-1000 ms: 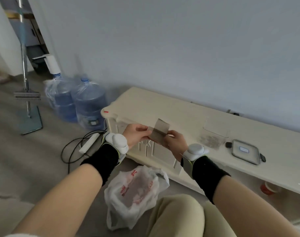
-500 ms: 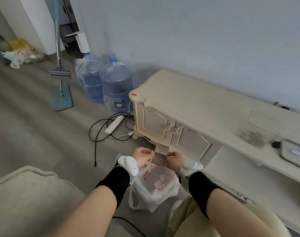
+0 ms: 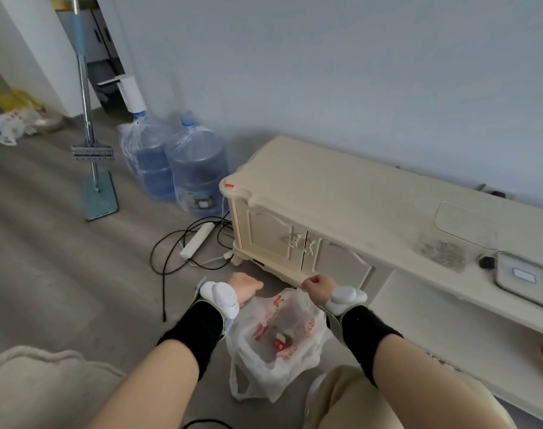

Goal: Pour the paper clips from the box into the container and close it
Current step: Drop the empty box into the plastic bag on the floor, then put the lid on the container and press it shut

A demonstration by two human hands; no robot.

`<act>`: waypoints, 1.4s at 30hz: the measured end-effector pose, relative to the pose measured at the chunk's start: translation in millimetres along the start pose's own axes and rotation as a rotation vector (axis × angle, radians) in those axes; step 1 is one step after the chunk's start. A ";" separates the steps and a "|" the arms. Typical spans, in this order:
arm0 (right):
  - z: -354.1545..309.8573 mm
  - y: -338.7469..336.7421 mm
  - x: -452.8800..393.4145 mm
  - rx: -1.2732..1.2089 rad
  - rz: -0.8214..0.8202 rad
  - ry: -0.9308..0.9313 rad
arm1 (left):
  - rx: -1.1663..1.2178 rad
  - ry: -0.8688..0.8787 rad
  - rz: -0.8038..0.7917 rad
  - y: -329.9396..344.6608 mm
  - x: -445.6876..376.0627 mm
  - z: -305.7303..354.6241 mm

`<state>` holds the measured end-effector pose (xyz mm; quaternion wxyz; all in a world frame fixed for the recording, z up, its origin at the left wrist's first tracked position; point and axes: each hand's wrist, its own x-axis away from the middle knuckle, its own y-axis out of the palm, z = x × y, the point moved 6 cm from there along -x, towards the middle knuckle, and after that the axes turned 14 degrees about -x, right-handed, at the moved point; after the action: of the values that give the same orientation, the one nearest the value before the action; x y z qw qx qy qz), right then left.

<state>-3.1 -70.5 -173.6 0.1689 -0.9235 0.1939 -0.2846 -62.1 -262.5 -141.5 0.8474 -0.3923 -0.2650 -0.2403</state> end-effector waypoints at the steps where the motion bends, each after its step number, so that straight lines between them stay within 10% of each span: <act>1: -2.8 -3.2 1.3 -0.031 0.009 -0.013 | -0.003 0.013 0.004 -0.6 1.8 4.9; 11: -53.0 -55.4 36.4 -0.317 -0.044 -0.115 | -0.148 0.182 0.060 -23.1 45.8 64.4; 21: -73.0 -264.0 106.5 -0.500 0.272 -0.339 | -0.103 0.593 0.151 3.7 101.4 230.2; 33: 55.3 -450.6 130.2 -0.333 0.583 -0.092 | -0.407 0.837 -0.055 172.7 139.2 351.5; 42: 124.7 -433.9 76.7 0.165 0.294 0.126 | -0.473 0.946 -0.262 262.5 128.3 384.2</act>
<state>242.8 296.3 -52.5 0.2713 -0.8486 0.3129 -0.3290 94.7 167.6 11.3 0.7257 -0.3850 0.1598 -0.5473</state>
